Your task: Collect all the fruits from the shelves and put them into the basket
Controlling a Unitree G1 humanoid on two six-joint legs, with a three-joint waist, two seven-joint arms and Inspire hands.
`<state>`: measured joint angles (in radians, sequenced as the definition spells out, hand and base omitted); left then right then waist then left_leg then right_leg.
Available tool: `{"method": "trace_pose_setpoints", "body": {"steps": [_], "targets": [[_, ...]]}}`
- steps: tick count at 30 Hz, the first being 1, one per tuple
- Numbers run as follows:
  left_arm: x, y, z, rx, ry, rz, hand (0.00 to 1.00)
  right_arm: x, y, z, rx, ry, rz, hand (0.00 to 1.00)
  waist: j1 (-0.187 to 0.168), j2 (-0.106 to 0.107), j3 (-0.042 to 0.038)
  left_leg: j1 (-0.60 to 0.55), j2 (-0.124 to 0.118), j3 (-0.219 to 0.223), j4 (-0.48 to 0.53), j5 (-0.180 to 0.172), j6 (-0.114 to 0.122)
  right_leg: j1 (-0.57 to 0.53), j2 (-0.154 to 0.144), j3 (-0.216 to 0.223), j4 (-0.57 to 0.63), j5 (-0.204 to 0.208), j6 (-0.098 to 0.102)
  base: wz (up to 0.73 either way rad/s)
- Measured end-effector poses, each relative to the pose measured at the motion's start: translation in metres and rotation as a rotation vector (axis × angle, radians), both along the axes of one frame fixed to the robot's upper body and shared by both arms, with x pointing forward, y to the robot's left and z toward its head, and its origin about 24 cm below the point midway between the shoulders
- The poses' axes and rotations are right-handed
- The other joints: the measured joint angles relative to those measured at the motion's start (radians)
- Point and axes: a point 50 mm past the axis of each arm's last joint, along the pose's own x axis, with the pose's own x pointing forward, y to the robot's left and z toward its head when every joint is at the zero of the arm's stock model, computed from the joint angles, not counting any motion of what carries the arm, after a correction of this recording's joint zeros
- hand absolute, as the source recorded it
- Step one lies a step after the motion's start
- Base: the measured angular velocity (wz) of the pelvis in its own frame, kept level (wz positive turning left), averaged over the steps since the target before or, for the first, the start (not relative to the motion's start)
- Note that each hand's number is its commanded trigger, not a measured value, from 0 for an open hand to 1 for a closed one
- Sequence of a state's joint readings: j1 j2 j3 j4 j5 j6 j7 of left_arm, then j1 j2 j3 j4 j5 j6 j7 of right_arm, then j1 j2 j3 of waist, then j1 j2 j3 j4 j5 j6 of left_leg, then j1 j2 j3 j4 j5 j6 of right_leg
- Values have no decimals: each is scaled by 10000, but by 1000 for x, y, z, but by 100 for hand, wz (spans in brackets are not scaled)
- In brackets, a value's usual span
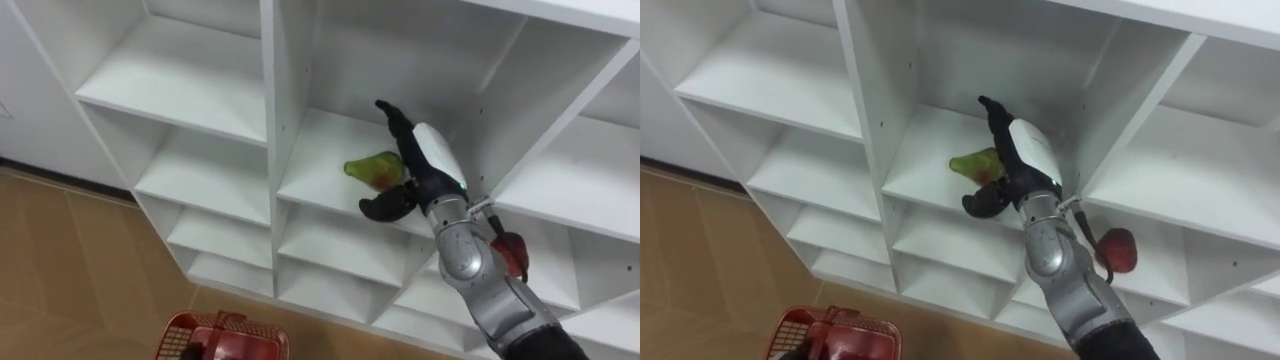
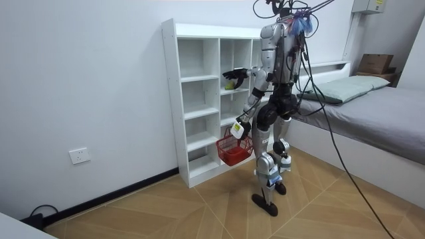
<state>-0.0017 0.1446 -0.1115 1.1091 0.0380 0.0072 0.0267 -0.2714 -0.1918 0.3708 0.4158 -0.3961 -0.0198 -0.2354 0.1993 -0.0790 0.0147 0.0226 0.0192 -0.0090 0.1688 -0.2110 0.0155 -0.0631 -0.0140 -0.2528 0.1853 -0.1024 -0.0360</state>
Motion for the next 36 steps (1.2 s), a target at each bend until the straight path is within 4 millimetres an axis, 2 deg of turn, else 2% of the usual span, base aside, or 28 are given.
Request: {"method": "trace_pose_setpoints", "body": {"steps": [8, 20, 34, 35, 36], "targets": [[1, 1, 0, 8, 117, 125, 100, 11, -3, -6, -17, 679, -192, 0, 4, -22, 19, 59, -3, -31, 1, 0, 1, 69, -4, -24, -5, 0, 1, 0], [1, 1, 0, 62, 154, 227, 100, 8, -8, -22, 456, 2113, -39, 0, -30, -102, 14, 32, -16, -30, 13, -3, -2, 81, -14, -75, 4, -2, -4, 0], [1, 0, 0, -62, 184, 176, 100, 8, -8, -22, 526, 2380, 239, 0, -30, -144, -8, 32, -14, -30, 15, -2, -1, 82, -19, -80, 0, -2, -4, 0], [1, 0, 0, -65, 184, 175, 100, 9, -9, -22, 537, 2390, 248, 10, -30, -144, -7, 32, -14, -29, 14, -2, -1, 81, -20, -80, -1, -2, -4, 0], [1, 0, 0, -68, 185, 174, 100, 9, -9, -22, 543, 2395, 254, 15, -30, -144, -8, 32, -14, -29, 13, -2, -1, 81, -19, -80, -1, -2, -4, 0]]}}
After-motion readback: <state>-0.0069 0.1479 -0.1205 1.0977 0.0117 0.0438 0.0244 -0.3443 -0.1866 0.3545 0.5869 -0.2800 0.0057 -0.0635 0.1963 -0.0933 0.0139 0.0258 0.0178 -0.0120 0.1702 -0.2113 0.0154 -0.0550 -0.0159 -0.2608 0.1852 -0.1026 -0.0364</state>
